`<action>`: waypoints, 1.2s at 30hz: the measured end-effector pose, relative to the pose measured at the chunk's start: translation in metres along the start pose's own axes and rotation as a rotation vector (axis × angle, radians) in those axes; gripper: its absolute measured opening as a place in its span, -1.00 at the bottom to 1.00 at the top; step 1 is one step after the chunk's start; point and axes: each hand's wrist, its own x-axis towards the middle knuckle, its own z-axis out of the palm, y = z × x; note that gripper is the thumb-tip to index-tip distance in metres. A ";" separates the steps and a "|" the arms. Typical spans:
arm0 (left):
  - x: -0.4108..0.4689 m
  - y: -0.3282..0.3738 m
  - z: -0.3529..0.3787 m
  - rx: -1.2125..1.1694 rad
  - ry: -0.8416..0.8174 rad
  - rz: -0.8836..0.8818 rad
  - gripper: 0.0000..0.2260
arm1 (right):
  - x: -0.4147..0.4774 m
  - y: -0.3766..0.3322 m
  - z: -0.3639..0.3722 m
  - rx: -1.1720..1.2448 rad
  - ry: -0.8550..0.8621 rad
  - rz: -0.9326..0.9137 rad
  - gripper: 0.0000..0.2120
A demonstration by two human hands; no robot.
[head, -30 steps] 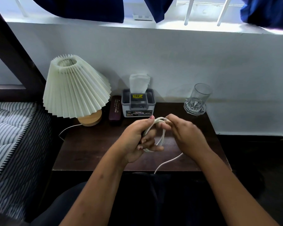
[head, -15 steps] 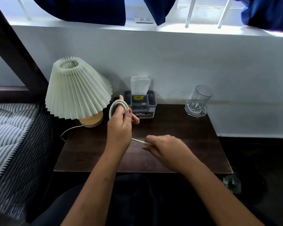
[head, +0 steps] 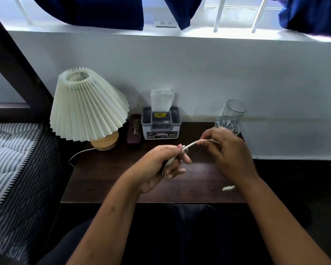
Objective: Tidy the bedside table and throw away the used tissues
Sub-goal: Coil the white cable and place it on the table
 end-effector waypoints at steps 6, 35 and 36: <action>-0.002 0.003 -0.006 -0.429 0.006 0.210 -0.66 | -0.008 -0.017 0.036 0.109 -0.238 0.081 -0.74; 0.003 0.000 0.008 0.015 0.111 -0.121 -0.44 | -0.003 -0.022 0.026 0.228 -0.024 -0.127 -0.84; 0.003 0.000 0.007 -0.003 0.123 -0.103 -0.46 | -0.002 -0.024 0.026 0.378 -0.073 -0.069 -0.84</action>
